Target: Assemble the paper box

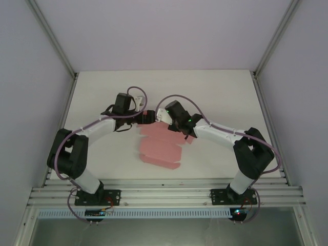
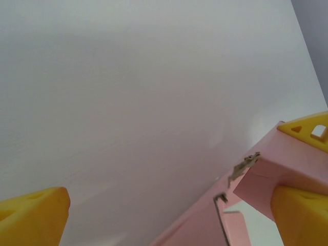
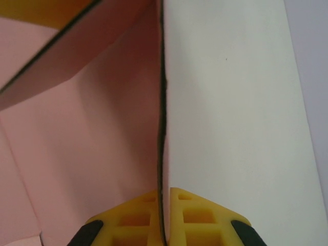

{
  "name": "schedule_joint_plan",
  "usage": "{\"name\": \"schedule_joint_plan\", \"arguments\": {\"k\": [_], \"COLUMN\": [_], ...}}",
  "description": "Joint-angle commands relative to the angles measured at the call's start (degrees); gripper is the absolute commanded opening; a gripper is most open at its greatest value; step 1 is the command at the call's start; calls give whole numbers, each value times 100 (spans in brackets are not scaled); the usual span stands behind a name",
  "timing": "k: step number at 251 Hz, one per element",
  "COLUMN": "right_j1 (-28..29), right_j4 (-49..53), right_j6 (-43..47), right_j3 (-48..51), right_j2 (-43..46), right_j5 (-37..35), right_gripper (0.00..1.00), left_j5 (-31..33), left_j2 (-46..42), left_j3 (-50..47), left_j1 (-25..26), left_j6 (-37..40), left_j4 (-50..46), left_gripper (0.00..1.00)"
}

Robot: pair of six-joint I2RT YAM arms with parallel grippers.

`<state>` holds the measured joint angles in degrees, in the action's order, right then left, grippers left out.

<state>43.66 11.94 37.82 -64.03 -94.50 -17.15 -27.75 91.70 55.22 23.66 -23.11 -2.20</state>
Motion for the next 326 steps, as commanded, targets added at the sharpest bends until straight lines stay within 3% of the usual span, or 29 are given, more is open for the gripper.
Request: {"name": "schedule_joint_plan", "arguments": {"k": [1, 44, 144, 209, 292, 326], "right_j1": [72, 75, -97, -165, -270, -289], "right_j4": [-187, -285, -97, -101, -79, -97], "right_j6": [-325, -440, -486, -549, -609, -669], "right_j3": [95, 215, 252, 251, 206, 220], "right_j2": [228, 318, 458, 502, 442, 441], "right_j5": [486, 541, 130, 148, 178, 275], "right_gripper": [2, 2, 2, 2, 2, 2], "left_j5": [406, 247, 418, 1345, 1173, 615], "left_j2": [42, -149, -1404, -2198, -2245, -1803], "left_j3": [-122, -378, -853, -1340, -2231, -2364], "left_j1": [138, 195, -51, -552, -1425, -1531], "left_j6": [-388, -677, -172, -369, -959, -1047], "left_j4": [434, 968, -42, -861, -279, 395], "left_gripper": [100, 100, 100, 100, 100, 100]}}
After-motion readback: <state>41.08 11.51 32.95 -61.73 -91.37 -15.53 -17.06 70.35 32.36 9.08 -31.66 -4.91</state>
